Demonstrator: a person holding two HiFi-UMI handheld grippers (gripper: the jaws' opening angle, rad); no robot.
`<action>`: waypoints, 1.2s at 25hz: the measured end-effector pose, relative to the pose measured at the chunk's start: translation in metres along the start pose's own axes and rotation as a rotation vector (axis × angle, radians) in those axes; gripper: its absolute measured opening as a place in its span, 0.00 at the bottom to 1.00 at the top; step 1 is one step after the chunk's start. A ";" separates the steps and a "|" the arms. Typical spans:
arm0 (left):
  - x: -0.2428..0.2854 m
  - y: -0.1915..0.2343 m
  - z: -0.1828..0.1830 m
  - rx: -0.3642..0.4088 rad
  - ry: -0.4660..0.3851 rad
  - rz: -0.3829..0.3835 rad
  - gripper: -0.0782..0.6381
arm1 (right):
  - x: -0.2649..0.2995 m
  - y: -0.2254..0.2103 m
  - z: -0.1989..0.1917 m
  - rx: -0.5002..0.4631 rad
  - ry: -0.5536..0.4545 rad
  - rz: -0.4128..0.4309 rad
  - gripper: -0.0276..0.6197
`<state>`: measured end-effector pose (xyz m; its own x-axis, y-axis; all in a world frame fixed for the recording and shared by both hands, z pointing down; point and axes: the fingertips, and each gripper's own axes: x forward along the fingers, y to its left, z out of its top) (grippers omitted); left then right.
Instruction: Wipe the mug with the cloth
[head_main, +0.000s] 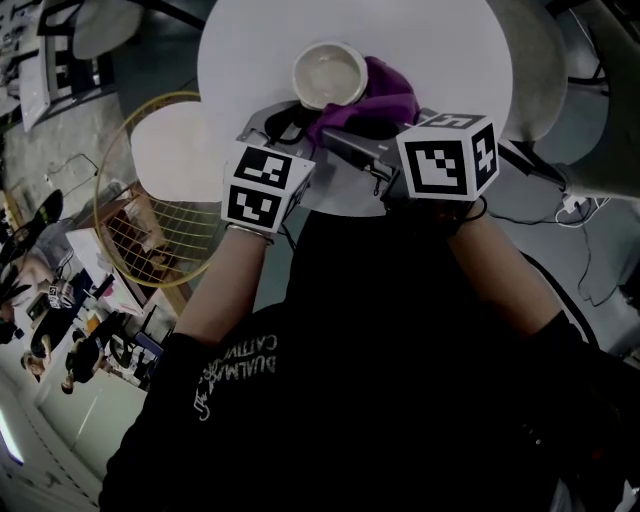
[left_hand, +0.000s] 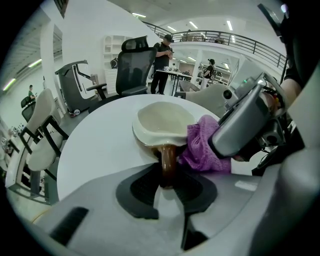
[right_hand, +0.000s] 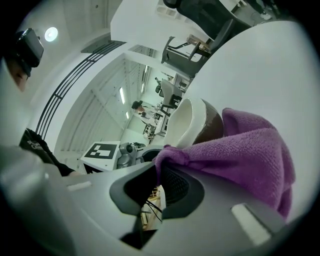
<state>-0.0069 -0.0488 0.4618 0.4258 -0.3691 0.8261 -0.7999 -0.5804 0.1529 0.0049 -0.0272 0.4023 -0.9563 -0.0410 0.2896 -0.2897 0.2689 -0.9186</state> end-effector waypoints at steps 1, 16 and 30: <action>0.000 0.000 0.000 0.002 -0.001 -0.001 0.21 | -0.002 -0.001 0.000 -0.006 0.003 -0.006 0.09; -0.002 -0.001 -0.001 0.019 -0.002 -0.004 0.21 | -0.022 -0.018 0.003 0.031 -0.005 -0.048 0.09; -0.001 -0.002 -0.001 0.056 0.014 -0.003 0.21 | -0.040 -0.027 0.020 -0.001 -0.042 -0.082 0.09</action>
<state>-0.0060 -0.0464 0.4613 0.4218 -0.3574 0.8332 -0.7737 -0.6210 0.1253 0.0505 -0.0518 0.4099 -0.9303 -0.1030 0.3521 -0.3668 0.2642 -0.8920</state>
